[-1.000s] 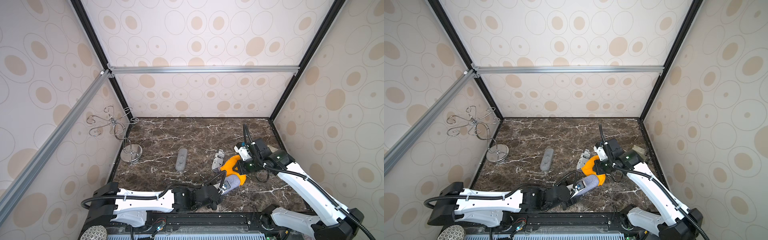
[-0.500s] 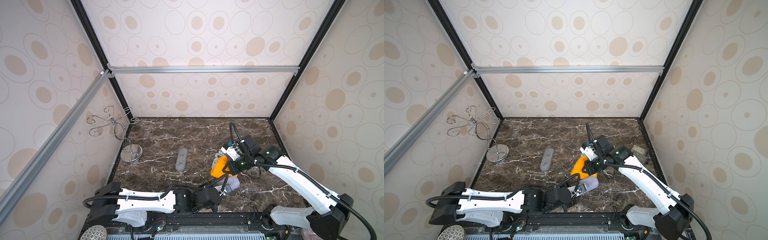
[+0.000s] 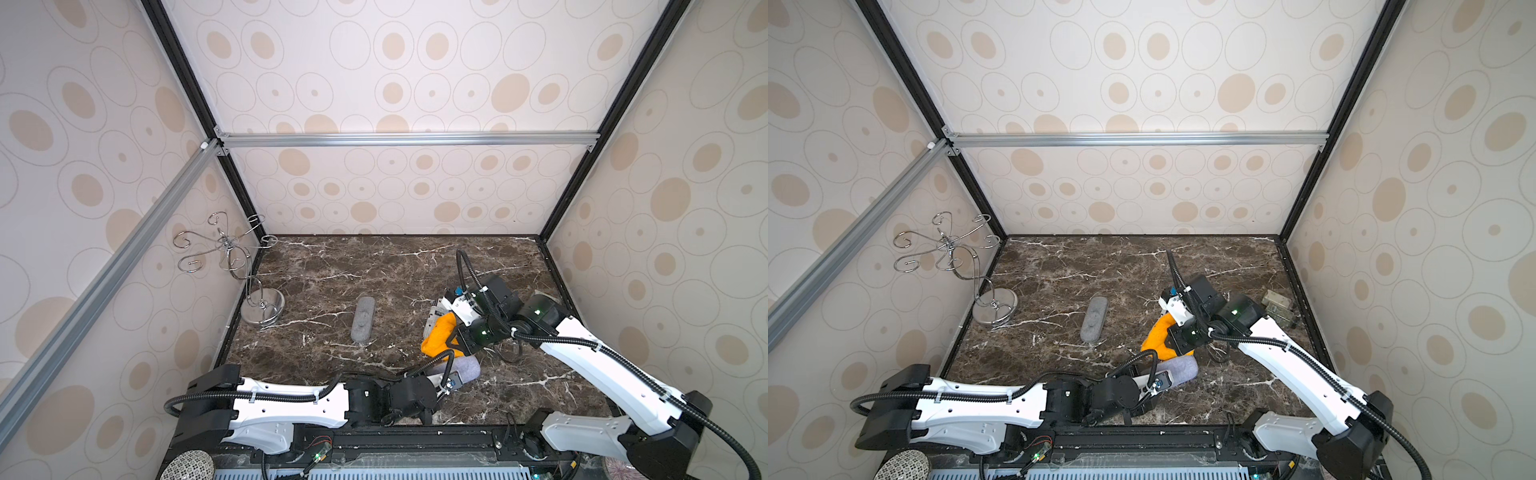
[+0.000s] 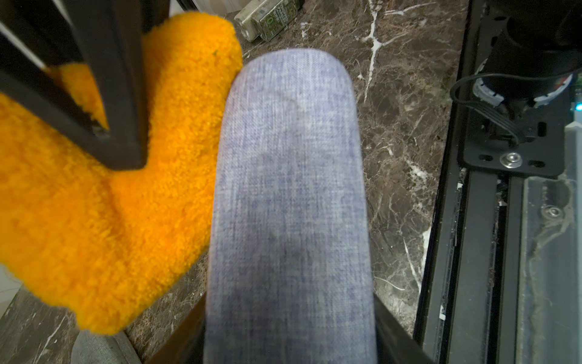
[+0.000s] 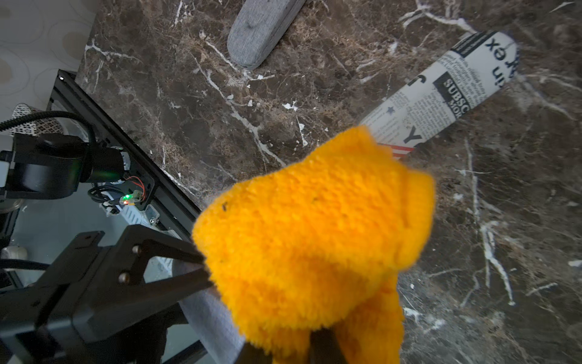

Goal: Wipe the eyeglass case
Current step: Wipe the dirt from the eyeglass case.

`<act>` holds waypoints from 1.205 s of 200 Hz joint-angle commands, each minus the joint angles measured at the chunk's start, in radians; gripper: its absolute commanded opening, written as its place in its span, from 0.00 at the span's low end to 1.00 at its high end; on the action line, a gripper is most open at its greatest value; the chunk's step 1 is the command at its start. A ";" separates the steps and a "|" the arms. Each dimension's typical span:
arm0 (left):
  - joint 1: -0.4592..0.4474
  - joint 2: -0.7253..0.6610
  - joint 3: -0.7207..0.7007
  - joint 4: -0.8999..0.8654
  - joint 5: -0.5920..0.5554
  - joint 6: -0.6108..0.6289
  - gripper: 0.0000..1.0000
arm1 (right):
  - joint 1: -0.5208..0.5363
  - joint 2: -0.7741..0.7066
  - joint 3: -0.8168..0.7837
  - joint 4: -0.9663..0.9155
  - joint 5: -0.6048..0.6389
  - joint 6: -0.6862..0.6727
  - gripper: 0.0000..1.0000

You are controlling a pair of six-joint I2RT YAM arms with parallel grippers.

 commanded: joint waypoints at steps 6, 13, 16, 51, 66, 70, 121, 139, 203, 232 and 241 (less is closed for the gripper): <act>0.001 -0.022 0.010 0.015 -0.029 0.022 0.54 | 0.007 -0.008 -0.010 -0.074 -0.054 -0.006 0.00; 0.001 -0.018 0.012 0.015 -0.029 0.024 0.54 | 0.017 0.002 -0.008 -0.055 -0.086 -0.005 0.00; 0.002 -0.016 0.013 0.014 -0.029 0.025 0.54 | 0.022 0.005 -0.009 -0.051 -0.092 -0.006 0.00; 0.003 -0.011 0.031 0.013 -0.028 0.030 0.54 | 0.070 0.085 0.014 0.030 -0.195 0.008 0.00; 0.003 -0.018 0.027 0.008 -0.021 0.026 0.54 | 0.070 0.103 0.014 0.054 -0.248 0.012 0.00; 0.003 -0.022 0.023 0.007 -0.020 0.023 0.54 | 0.070 0.103 0.010 0.058 -0.254 0.011 0.00; 0.030 -0.074 0.001 -0.026 0.033 -0.029 0.53 | 0.064 0.034 -0.046 0.001 0.003 0.041 0.00; 0.033 -0.085 -0.001 -0.041 0.038 -0.041 0.53 | 0.047 0.014 -0.074 -0.006 0.036 0.038 0.00; 0.037 -0.046 0.021 -0.005 0.067 0.000 0.53 | 0.046 0.022 -0.064 -0.037 -0.082 -0.015 0.00; 0.040 -0.016 0.041 0.001 0.095 0.029 0.53 | 0.046 0.013 -0.085 -0.043 -0.135 -0.038 0.00; 0.043 -0.009 0.047 0.002 0.106 0.037 0.53 | 0.049 0.014 -0.084 -0.043 -0.164 -0.047 0.00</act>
